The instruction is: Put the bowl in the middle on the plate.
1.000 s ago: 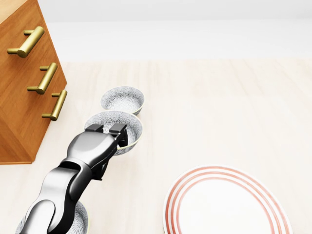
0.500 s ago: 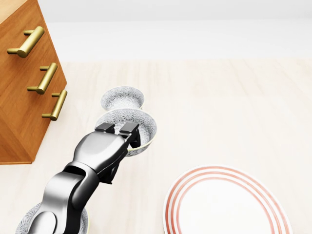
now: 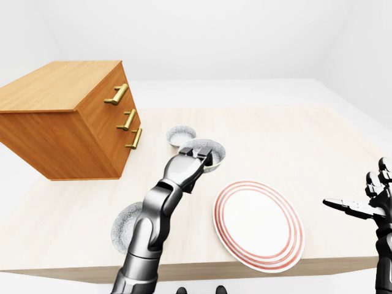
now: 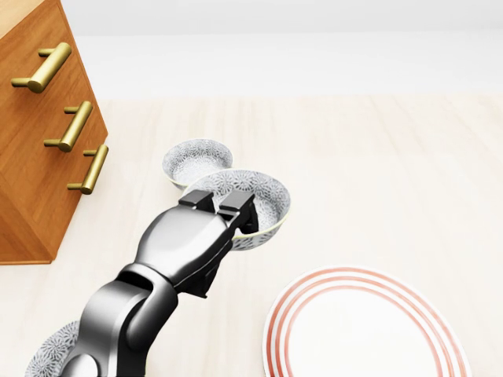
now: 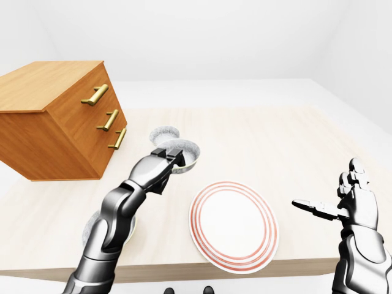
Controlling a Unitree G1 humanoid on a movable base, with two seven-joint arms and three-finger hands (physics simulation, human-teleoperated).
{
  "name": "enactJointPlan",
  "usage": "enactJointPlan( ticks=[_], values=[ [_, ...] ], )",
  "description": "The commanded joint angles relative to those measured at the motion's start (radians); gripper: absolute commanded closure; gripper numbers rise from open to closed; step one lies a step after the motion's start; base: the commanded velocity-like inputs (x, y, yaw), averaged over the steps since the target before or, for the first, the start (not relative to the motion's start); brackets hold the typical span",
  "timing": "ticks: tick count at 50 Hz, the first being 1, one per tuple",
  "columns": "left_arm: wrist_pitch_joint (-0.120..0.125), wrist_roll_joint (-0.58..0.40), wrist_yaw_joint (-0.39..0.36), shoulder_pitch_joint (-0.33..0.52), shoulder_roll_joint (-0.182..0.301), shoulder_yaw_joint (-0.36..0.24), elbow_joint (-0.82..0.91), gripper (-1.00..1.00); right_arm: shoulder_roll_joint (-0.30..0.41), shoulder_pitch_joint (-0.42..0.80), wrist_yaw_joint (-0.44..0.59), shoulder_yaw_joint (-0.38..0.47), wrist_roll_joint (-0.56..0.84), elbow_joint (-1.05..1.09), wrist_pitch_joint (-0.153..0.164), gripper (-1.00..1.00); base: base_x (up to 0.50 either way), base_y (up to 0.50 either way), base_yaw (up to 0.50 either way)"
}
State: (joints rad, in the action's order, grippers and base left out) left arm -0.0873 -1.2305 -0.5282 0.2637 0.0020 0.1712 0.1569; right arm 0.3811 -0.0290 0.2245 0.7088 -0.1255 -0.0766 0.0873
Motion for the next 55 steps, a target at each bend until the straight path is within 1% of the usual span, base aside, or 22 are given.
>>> enactJointPlan(
  ticks=[1,3,4,5,7,10,11,14,19,24,27,31,33,35,42,44,46,50,55],
  values=[
    [0.000,0.030,-0.016,-0.021,-0.034,0.036,0.097,1.00,-0.001,-0.002,-0.001,0.000,0.001,0.010,0.000,-1.00,0.00,0.00,0.00],
    [0.000,0.047,-0.019,-0.043,-0.042,0.056,0.113,1.00,-0.002,-0.002,0.001,0.002,0.001,0.013,0.000,-1.00,0.00,0.00,0.00],
    [0.000,0.060,-0.016,-0.043,-0.037,0.058,0.105,1.00,-0.002,-0.003,0.002,0.004,0.001,0.014,0.000,-1.00,0.00,0.00,0.00],
    [0.000,0.066,-0.014,-0.045,-0.042,0.061,0.112,1.00,-0.002,-0.003,0.002,0.004,0.001,0.020,0.000,-1.00,0.00,0.00,0.00],
    [0.000,0.068,-0.024,-0.050,-0.045,0.067,0.124,1.00,-0.003,-0.001,0.002,0.004,0.002,0.013,0.000,-1.00,0.00,0.00,0.00],
    [0.000,0.085,-0.012,-0.058,-0.045,0.077,0.120,1.00,-0.001,0.000,0.001,0.003,0.002,0.011,0.000,-1.00,0.00,0.00,0.00],
    [0.000,0.086,-0.023,-0.068,-0.053,0.087,0.142,1.00,-0.002,-0.002,0.001,0.003,0.002,0.015,0.000,-1.00,0.00,0.00,0.00],
    [0.000,0.101,-0.017,-0.078,-0.062,0.102,0.156,1.00,-0.003,-0.003,0.002,0.006,0.003,0.028,0.000,-1.00,0.00,0.00,0.00],
    [0.000,0.109,-0.022,-0.085,-0.068,0.115,0.182,1.00,-0.002,0.000,0.002,0.006,0.005,0.019,0.000,-1.00,0.00,0.00,0.00],
    [0.000,0.114,-0.013,-0.090,-0.068,0.120,0.184,1.00,0.000,0.002,0.001,0.004,0.005,0.013,0.000,-1.00,0.00,0.00,0.00],
    [0.000,0.110,0.033,-0.104,-0.073,0.135,0.143,1.00,0.002,0.003,-0.002,0.000,0.005,0.002,0.000,-1.00,0.00,0.00,0.00],
    [0.000,0.124,0.015,-0.114,-0.082,0.148,0.164,1.00,0.005,0.006,-0.005,-0.004,0.003,-0.016,0.000,-1.00,0.00,0.00,0.00],
    [0.000,0.132,0.010,-0.125,-0.083,0.164,0.186,1.00,0.004,0.005,-0.005,-0.005,0.002,-0.013,0.000,-1.00,0.00,0.00,0.00],
    [0.000,0.144,0.021,-0.126,-0.081,0.169,0.184,1.00,0.005,0.005,-0.006,-0.005,0.002,-0.013,0.000,-1.00,0.00,0.00,0.00],
    [0.000,0.148,0.011,-0.140,-0.079,0.184,0.205,1.00,0.003,0.002,-0.006,-0.004,0.004,-0.001,0.000,-1.00,0.00,0.00,0.00],
    [0.000,0.154,0.024,-0.143,-0.076,0.185,0.200,1.00,0.002,0.001,-0.005,-0.003,0.005,0.004,0.000,-1.00,0.00,0.00,0.00],
    [0.000,0.167,0.015,-0.155,-0.078,0.199,0.217,1.00,0.002,0.003,-0.004,-0.003,0.006,-0.006,0.000,-1.00,0.00,0.00,0.00],
    [0.000,0.163,0.020,-0.154,-0.075,0.199,0.206,1.00,0.002,0.002,-0.005,-0.005,0.006,-0.002,0.000,-1.00,0.00,0.00,0.00],
    [0.000,0.154,0.024,-0.169,-0.078,0.216,0.208,1.00,0.002,0.003,-0.004,-0.004,0.009,-0.003,0.000,-1.00,0.00,0.00,0.00]
  ],
)
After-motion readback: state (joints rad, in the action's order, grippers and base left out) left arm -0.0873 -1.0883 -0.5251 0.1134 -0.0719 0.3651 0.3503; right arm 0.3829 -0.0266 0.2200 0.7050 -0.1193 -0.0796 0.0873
